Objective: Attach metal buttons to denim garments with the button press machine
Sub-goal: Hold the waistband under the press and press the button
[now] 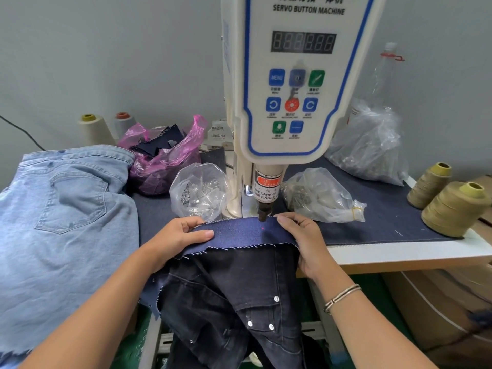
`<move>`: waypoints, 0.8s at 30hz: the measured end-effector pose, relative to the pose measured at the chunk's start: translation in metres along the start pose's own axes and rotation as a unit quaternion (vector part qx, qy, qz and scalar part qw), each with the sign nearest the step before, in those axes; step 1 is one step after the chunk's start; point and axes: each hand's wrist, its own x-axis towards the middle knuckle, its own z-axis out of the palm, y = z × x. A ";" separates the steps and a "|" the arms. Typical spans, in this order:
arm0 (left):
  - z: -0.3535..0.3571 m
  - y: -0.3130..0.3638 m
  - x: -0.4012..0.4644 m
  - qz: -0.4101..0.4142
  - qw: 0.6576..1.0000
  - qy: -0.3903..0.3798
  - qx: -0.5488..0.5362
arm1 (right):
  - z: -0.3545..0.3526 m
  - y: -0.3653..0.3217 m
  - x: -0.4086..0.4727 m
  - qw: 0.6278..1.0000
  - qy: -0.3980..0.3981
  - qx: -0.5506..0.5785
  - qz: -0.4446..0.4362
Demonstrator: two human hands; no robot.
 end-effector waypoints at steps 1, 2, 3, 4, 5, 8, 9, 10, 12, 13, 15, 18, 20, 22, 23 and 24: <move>0.000 0.001 -0.001 0.000 1.000 -0.002 -0.002 | 0.000 0.000 0.000 1.000 0.002 -0.003 0.000; 0.000 0.001 -0.001 0.000 1.000 -0.003 -0.003 | 0.000 0.000 0.001 1.000 0.004 -0.005 0.001; 0.000 0.001 -0.002 0.000 1.000 -0.002 -0.002 | 0.000 0.000 0.001 1.000 0.004 -0.004 0.004; 0.000 0.001 -0.001 0.000 1.000 0.001 -0.001 | -0.001 0.001 0.001 1.000 0.003 -0.003 0.006; 0.000 0.001 -0.001 -0.001 1.000 0.003 0.001 | -0.001 0.001 0.001 1.000 0.004 -0.006 0.007; 0.000 0.002 -0.001 -0.003 1.000 0.001 0.001 | -0.002 0.002 0.001 1.000 0.008 -0.017 0.005; 0.001 0.002 -0.001 -0.003 1.000 0.001 0.004 | -0.002 0.002 0.001 1.000 0.007 -0.021 0.004; 0.001 0.002 -0.002 -0.002 1.000 0.000 0.007 | -0.001 0.002 0.001 1.000 0.006 -0.025 0.002; 0.000 0.001 -0.001 0.000 1.000 0.000 0.011 | -0.001 0.001 0.000 1.000 0.007 -0.029 0.000; 0.000 0.001 -0.001 -0.001 1.000 0.000 0.012 | 0.000 0.000 0.000 1.000 0.005 -0.028 -0.002; 0.000 0.002 -0.001 -0.004 1.000 0.001 0.013 | 0.001 -0.001 -0.001 1.000 0.003 -0.025 -0.005; 0.001 0.004 -0.001 -0.003 1.000 -0.001 0.011 | 0.001 -0.003 -0.003 1.000 -0.001 -0.016 -0.003; 0.002 0.004 -0.001 0.000 1.000 -0.004 0.010 | 0.001 -0.004 -0.003 1.000 -0.003 -0.011 -0.002; 0.003 0.005 -0.002 0.002 1.000 -0.005 0.010 | 0.001 -0.004 -0.004 1.000 -0.006 -0.006 -0.002; 0.003 0.005 -0.002 0.003 1.000 -0.005 0.008 | 0.001 -0.004 -0.005 1.000 -0.008 -0.002 -0.001; 0.003 0.005 -0.002 0.003 1.000 -0.005 0.005 | 0.001 -0.004 -0.005 1.000 -0.009 0.002 0.000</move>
